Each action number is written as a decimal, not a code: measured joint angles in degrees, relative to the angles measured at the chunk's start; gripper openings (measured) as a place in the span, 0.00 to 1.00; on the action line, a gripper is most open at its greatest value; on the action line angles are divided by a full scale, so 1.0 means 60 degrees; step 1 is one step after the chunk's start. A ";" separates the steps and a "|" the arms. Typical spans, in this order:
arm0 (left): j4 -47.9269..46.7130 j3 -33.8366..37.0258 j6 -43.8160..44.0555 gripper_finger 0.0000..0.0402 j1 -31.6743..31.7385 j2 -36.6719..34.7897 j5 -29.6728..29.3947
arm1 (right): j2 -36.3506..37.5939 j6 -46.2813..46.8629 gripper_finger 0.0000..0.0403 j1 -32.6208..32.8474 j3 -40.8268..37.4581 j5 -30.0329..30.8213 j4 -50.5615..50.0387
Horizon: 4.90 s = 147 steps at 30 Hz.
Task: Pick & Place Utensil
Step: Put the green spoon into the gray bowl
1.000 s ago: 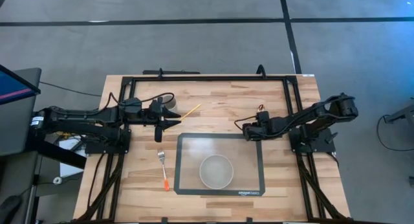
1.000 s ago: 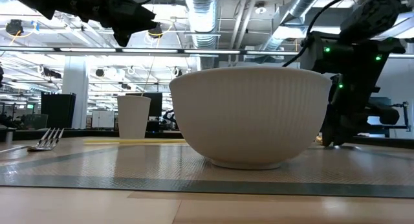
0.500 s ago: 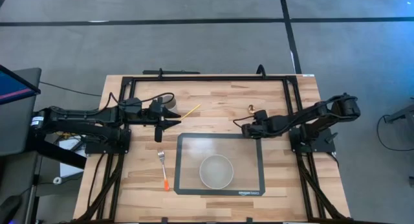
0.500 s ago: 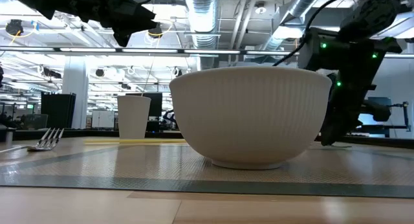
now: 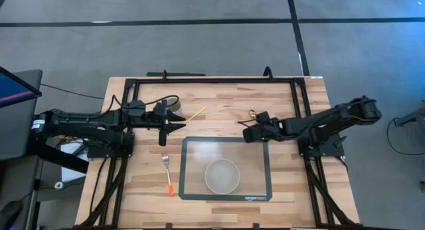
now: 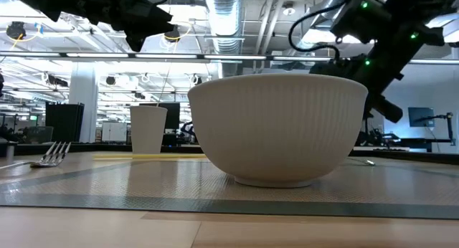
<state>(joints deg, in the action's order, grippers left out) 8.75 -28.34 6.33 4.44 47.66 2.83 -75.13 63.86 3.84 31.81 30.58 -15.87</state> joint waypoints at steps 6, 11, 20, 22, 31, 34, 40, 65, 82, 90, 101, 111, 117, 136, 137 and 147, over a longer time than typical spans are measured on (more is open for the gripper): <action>0.0004 0.0000 0.0000 0.29 -0.0002 0.0000 -0.0003 | -0.0180 -0.0925 0.00 -0.0094 0.0000 0.0551 -0.0600; 0.0016 0.0000 0.0000 0.29 0.0000 0.0000 -0.0001 | -0.1086 -0.0679 0.03 -0.0569 0.0004 0.0001 -0.0488; 0.0015 0.0000 0.0000 0.29 0.0001 0.0000 0.0000 | -0.2305 -0.0933 0.19 -0.0696 0.0063 -0.0305 -0.0285; 0.0015 0.0000 0.0000 0.29 0.0000 0.0000 0.0001 | -0.2306 -0.0963 0.20 -0.0696 0.0057 -0.0294 -0.0272; 0.0007 0.0000 -0.0003 0.29 0.0001 0.0000 -0.0002 | -0.1415 -0.1216 0.22 -0.0714 0.0026 -0.0516 -0.0421; 0.0007 0.0000 -0.0004 0.29 -0.0002 0.0000 -0.0003 | -0.1012 -0.1243 0.22 -0.0714 0.0184 -0.0469 -0.0719; 0.0005 0.0000 -0.0004 0.29 0.0001 0.0000 -0.0001 | -0.0567 -0.0926 0.22 -0.0713 0.0251 -0.0104 -0.1301; -0.0029 0.0000 -0.0004 0.29 0.0001 0.0000 0.0001 | -0.0974 -0.0294 0.22 -0.0701 0.0255 0.0239 -0.1666; -0.0029 0.0000 -0.0004 0.29 0.0001 -0.0001 -0.0002 | -0.2319 -0.0605 0.22 -0.0737 0.0297 -0.0195 -0.0703; -0.0029 0.0000 -0.0004 0.29 0.0000 -0.0004 0.0001 | -0.2323 -0.0696 0.08 -0.0831 0.0288 -0.0243 -0.0691; -0.0025 0.0000 0.0022 0.29 -0.0155 -0.0004 0.0802 | -0.1275 -0.1281 0.03 -0.0621 0.0226 -0.0666 -0.0205; 0.0223 -0.0004 0.0492 0.29 -0.1448 0.0021 0.0895 | -0.0342 -0.2535 0.01 0.0610 0.0240 -0.0626 0.2046; 0.1965 -0.0007 0.0427 0.29 -0.3003 0.0888 0.0868 | -0.0222 -0.3463 0.03 0.1864 0.0248 -0.0628 0.4576; 0.5276 -0.1109 -0.0149 0.02 -0.4392 0.7581 0.0278 | -0.1950 -0.3710 0.02 0.4369 0.5145 0.0037 -0.1154; 0.5273 -0.1264 -0.0149 0.02 -0.4395 0.7845 0.0281 | -0.2126 -0.3457 0.02 0.4395 0.5499 0.0091 -0.1860; 0.5345 -0.1807 0.0260 0.01 -0.4392 0.8506 0.0207 | -0.3803 -0.1269 0.03 0.4734 0.7948 -0.0995 -0.6270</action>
<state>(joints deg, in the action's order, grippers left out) 40.82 -39.18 7.89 -21.91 98.70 4.07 -97.95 56.25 32.24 79.50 24.62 -53.48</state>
